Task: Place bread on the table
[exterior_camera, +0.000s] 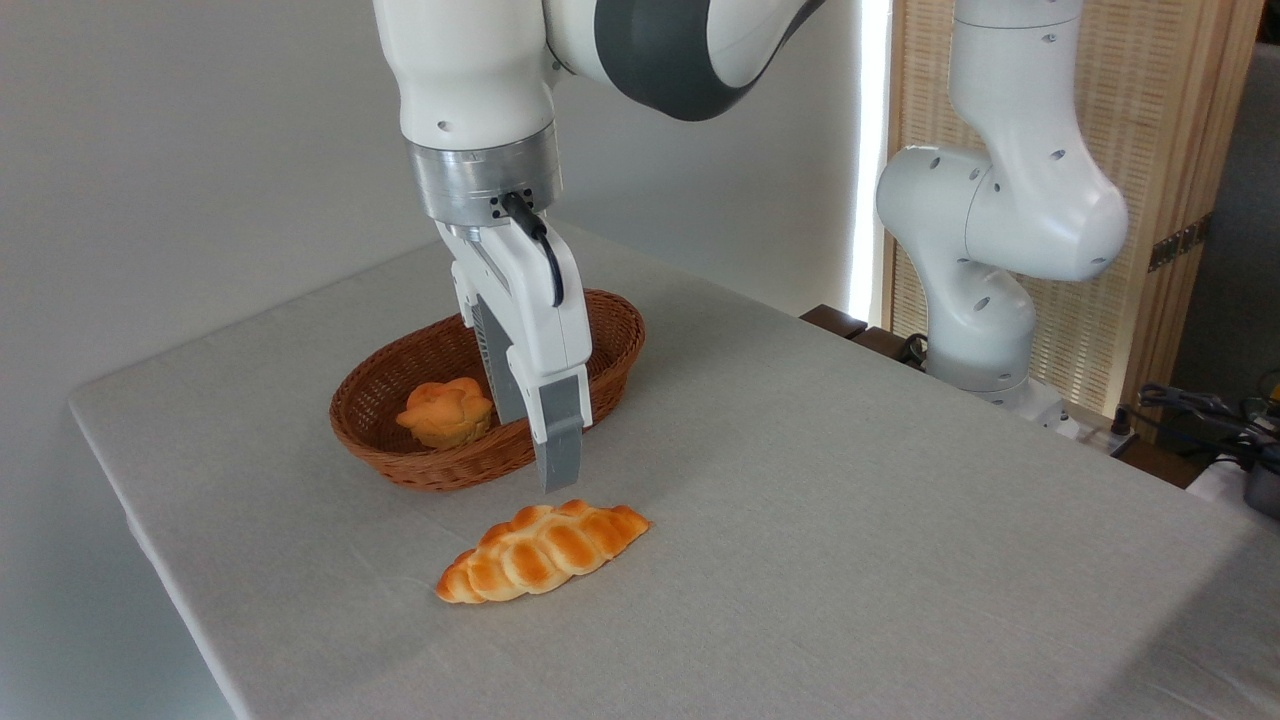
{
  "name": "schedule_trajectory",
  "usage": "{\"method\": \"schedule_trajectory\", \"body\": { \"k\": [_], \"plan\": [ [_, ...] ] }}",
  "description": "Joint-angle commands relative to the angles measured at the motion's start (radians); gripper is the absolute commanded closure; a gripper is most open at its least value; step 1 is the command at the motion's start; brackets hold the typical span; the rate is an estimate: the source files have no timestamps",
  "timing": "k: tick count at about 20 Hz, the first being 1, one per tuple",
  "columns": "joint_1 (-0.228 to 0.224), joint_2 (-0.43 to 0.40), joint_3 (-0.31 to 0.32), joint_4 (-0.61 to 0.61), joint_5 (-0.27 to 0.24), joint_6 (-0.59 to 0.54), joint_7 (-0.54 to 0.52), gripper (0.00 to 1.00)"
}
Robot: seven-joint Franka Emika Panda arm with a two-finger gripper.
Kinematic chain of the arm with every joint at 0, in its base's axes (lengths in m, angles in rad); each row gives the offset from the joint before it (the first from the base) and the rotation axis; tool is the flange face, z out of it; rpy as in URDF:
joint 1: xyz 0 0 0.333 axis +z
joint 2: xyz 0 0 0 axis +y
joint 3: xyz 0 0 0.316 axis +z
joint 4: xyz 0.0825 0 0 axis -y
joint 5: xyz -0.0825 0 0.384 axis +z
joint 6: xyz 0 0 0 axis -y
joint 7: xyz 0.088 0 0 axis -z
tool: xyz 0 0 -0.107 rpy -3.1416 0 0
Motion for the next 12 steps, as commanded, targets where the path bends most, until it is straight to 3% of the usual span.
{"method": "schedule_trajectory", "body": {
  "k": [1, 8, 12],
  "plan": [
    [-0.003, -0.020, -0.003, 0.000, 0.007, -0.006, -0.019, 0.00],
    [-0.003, -0.029, 0.006, 0.037, 0.039, -0.010, -0.110, 0.00],
    [-0.003, -0.034, -0.007, 0.090, 0.040, -0.105, -0.120, 0.00]
  ]
}}
